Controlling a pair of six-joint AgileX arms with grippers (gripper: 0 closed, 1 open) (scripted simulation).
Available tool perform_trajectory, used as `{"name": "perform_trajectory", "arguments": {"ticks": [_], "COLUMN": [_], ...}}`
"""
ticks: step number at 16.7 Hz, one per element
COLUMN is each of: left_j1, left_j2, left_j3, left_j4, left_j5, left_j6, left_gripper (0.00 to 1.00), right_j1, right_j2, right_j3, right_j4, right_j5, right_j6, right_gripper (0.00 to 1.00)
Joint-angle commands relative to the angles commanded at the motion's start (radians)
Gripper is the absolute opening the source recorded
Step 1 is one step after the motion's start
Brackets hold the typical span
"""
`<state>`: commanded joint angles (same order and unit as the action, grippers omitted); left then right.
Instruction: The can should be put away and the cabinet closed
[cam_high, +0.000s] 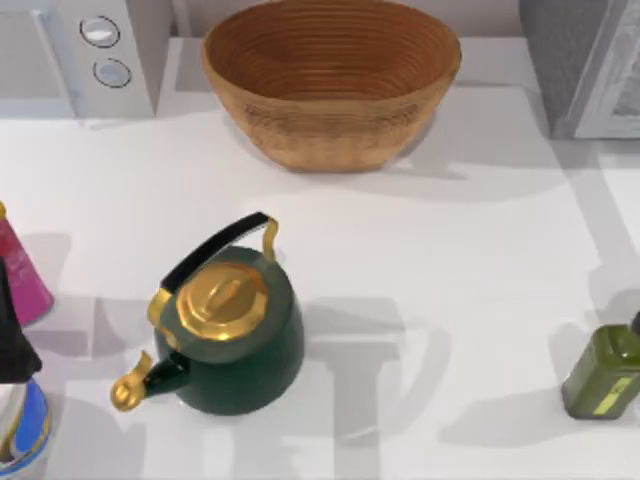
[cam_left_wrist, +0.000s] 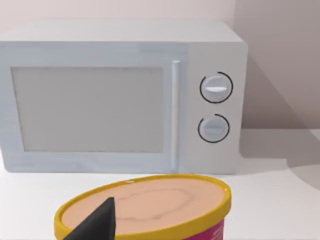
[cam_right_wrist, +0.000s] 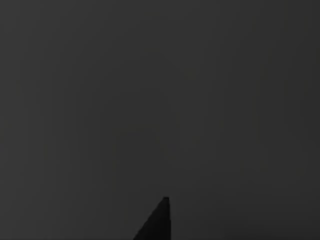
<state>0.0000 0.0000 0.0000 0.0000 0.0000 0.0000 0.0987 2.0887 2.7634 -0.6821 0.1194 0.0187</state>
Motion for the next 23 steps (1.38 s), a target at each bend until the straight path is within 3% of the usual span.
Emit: {"name": "perform_trajectory", "arguments": {"ticks": [2,14,18,23], "left_j1": [0.000,0.000,0.000,0.000], "left_j2": [0.000,0.000,0.000,0.000], "left_j3": [0.000,0.000,0.000,0.000], "left_j4": [0.000,0.000,0.000,0.000], "left_j5": [0.000,0.000,0.000,0.000], "left_j6": [0.000,0.000,0.000,0.000], "left_gripper": [1.00,1.00,1.00,1.00], "right_j1": [0.000,-0.005,-0.013,-0.021], "right_j2": [0.000,-0.053,-0.254,-0.606], "right_j3": [0.000,-0.030,-0.185,-0.546], "right_j4": [0.000,0.046,0.164,0.258], "right_j5": [0.000,0.002,-0.004,-0.026], "right_j6": [0.000,0.023,0.059,0.060], "right_gripper": [1.00,1.00,1.00,1.00]}}
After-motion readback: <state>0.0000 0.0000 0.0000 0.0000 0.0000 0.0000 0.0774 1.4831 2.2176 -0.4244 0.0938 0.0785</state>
